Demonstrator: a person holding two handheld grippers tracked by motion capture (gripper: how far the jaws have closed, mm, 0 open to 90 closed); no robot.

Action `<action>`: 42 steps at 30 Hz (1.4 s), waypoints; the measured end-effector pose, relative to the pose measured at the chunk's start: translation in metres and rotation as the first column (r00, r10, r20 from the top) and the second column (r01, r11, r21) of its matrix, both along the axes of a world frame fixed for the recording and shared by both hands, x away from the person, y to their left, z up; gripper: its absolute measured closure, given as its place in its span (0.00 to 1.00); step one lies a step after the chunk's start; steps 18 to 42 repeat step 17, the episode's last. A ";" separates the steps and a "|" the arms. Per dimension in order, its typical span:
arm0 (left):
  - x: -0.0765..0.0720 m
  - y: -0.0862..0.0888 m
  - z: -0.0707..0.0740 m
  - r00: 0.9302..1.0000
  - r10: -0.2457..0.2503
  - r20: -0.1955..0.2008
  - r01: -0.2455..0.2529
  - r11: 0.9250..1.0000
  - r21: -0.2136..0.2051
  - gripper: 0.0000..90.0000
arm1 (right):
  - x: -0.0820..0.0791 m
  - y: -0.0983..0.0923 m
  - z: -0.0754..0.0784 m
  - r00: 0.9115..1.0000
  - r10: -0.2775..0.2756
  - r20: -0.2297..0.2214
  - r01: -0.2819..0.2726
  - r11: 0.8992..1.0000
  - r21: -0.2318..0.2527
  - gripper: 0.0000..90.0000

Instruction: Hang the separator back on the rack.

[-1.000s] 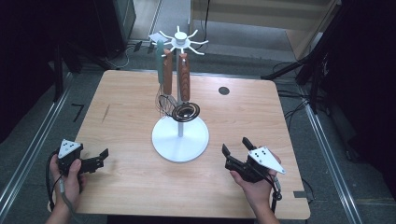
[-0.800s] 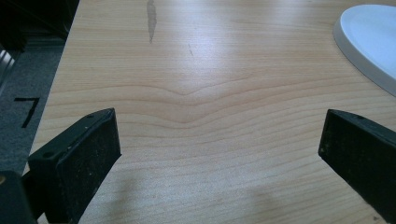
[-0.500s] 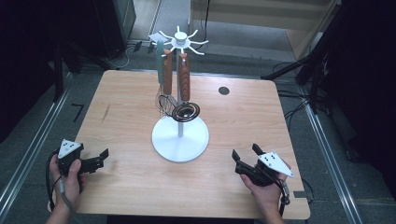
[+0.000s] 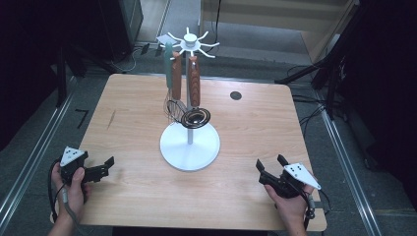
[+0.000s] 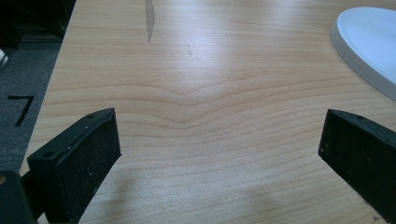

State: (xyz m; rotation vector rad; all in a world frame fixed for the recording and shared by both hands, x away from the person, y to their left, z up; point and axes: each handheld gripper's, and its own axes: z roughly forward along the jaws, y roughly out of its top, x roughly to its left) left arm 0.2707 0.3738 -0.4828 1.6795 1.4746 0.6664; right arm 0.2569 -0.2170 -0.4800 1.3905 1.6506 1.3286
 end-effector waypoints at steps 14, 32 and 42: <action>0.000 0.001 0.000 1.000 -0.003 -0.002 0.003 1.000 -0.004 0.00 | 0.005 -0.018 -0.013 0.998 -0.053 -0.039 0.052 0.998 -0.025 0.22; 0.001 0.000 0.000 1.000 0.000 -0.005 0.000 1.000 -0.003 0.00 | 0.006 -0.019 -0.013 0.996 -0.063 -0.070 0.061 0.998 -0.033 0.21; 0.001 0.000 0.000 1.000 0.000 -0.005 0.000 1.000 -0.003 0.00 | 0.006 -0.019 -0.013 0.996 -0.063 -0.070 0.061 0.998 -0.033 0.21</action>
